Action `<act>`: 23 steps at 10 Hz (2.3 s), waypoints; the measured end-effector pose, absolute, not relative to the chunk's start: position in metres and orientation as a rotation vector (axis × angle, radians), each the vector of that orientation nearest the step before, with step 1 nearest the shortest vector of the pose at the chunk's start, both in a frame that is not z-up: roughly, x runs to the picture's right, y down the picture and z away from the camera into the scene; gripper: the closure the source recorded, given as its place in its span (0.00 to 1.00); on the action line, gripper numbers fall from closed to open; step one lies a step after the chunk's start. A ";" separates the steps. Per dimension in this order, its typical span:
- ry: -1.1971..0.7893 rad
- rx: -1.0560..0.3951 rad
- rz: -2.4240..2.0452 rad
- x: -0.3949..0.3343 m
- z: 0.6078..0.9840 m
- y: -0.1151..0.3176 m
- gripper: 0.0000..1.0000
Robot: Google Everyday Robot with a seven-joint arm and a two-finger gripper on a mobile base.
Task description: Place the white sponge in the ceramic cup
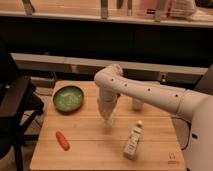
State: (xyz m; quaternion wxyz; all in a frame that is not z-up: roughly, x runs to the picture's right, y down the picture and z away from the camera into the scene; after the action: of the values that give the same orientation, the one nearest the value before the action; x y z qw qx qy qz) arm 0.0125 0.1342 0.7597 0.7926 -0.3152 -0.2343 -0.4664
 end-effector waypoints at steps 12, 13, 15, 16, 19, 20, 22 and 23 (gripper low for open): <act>-0.450 -0.629 -0.828 0.083 0.768 0.080 1.00; -0.446 -0.625 -0.810 0.097 0.767 0.077 1.00; -0.442 -0.623 -0.785 0.110 0.767 0.075 1.00; -0.440 -0.621 -0.772 0.113 0.767 0.074 1.00; -0.425 -0.608 -0.725 0.134 0.766 0.072 1.00; -0.423 -0.604 -0.711 0.143 0.767 0.071 1.00; -0.420 -0.596 -0.684 0.151 0.771 0.067 1.00; -0.419 -0.594 -0.668 0.156 0.772 0.066 1.00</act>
State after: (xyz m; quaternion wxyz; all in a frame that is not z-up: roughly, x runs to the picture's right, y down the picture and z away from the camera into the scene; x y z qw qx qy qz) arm 0.1556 0.0659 0.7722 0.8807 -0.2849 -0.2009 -0.3208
